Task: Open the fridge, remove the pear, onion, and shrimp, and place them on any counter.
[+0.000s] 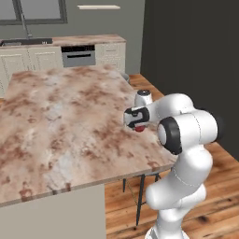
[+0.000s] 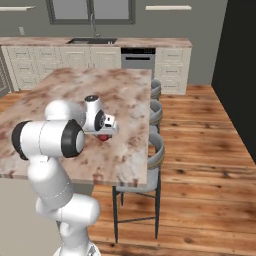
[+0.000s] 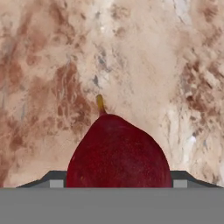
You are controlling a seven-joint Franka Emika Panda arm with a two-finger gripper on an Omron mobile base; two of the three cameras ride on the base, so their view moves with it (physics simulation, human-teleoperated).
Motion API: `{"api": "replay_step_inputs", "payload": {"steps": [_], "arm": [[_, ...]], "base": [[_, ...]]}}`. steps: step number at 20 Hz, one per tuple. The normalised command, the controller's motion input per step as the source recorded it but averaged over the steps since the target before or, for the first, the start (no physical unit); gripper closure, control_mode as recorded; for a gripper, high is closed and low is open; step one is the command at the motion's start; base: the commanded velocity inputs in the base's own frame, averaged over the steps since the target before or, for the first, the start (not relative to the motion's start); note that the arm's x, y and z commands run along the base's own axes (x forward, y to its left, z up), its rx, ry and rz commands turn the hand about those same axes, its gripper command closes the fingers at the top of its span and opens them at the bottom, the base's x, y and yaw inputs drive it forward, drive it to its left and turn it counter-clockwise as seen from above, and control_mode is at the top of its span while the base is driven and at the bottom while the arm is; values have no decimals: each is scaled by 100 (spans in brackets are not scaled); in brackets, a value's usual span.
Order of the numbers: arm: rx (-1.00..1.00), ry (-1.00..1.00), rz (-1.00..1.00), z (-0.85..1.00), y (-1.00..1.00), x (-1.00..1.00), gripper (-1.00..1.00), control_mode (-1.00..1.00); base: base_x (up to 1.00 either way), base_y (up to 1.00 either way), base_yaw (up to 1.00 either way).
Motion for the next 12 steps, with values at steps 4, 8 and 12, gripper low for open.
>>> {"api": "replay_step_inputs", "payload": {"steps": [4, 8, 12], "arm": [[-7, 0, 0, -47, 0, 15, 100, -100], [0, 0, 0, -3, 0, 2, 100, -100], [0, 0, 0, 0, 0, 0, 100, -100]], "base": [[0, 0, 0], [0, 0, 0], [0, 0, 0]]}}
